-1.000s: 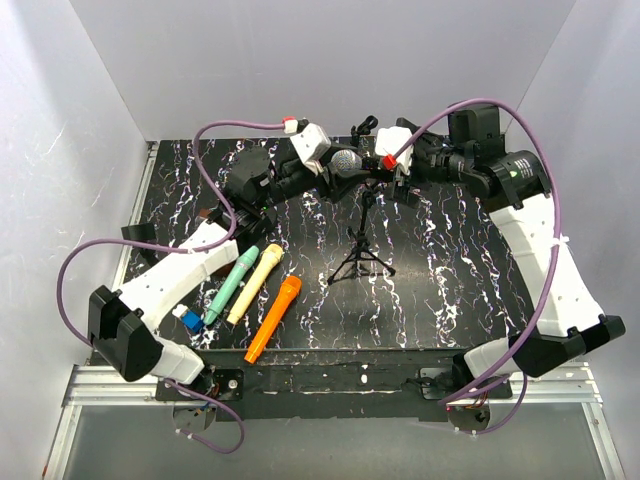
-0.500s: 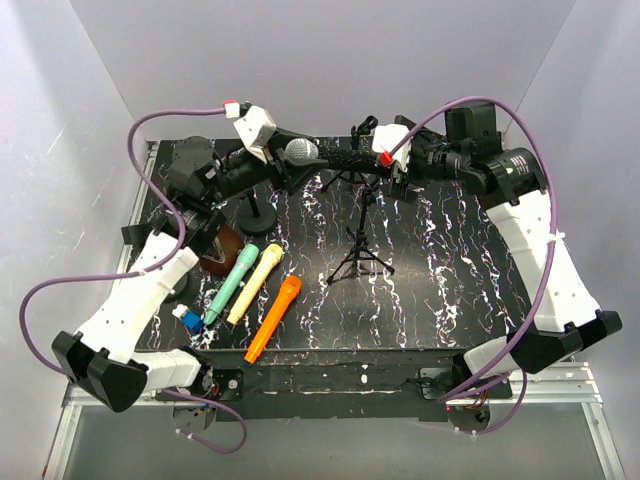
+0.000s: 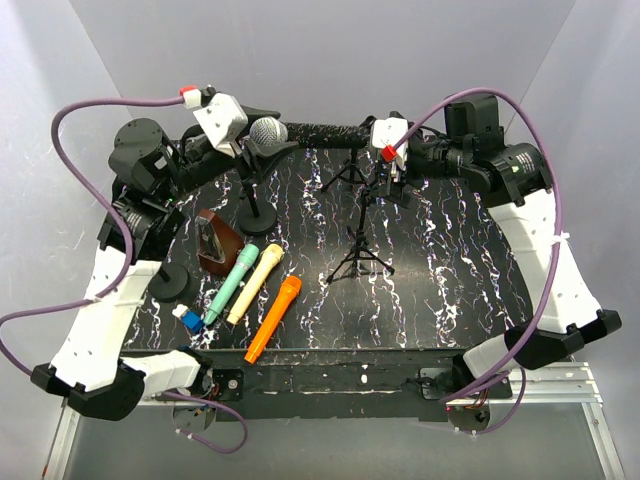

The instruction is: Remove the microphone from the stand

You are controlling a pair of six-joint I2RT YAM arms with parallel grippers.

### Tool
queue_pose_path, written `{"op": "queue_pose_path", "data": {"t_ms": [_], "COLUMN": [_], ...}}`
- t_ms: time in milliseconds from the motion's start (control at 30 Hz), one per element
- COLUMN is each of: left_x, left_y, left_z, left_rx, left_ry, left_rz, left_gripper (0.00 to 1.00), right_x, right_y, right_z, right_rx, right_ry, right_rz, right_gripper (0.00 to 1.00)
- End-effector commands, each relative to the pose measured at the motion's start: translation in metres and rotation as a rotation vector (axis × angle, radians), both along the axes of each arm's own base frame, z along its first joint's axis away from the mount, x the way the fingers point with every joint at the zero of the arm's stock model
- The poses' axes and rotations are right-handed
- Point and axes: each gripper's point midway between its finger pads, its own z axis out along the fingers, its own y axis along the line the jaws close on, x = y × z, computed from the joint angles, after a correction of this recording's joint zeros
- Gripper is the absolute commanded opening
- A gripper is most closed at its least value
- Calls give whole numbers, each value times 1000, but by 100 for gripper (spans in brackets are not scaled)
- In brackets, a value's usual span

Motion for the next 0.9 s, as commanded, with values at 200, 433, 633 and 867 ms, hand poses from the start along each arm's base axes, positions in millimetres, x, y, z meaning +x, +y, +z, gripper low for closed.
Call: {"op": "queue_pose_path", "data": {"t_ms": [200,433,633,867], "left_x": [-32,-50,-33,-35], "left_y": [62,75,82,81], "left_z": [-137,-204,-241,-256], "left_rx": [691,1005,1158,1172], "left_ry": [207,493,539,597], "left_rz": [55,-99,-98,-123], "left_gripper": [0,0,0,0], "right_x": [-37,-44,-49,-50], "right_y": [16,19,15,13], "right_z": [71,74,69,74], "right_rx": [222,282,294,343], "right_ry": [-59,-58,-66,-56], "right_rz": [77,88,77,47], "right_gripper": [98,98,98,97]}}
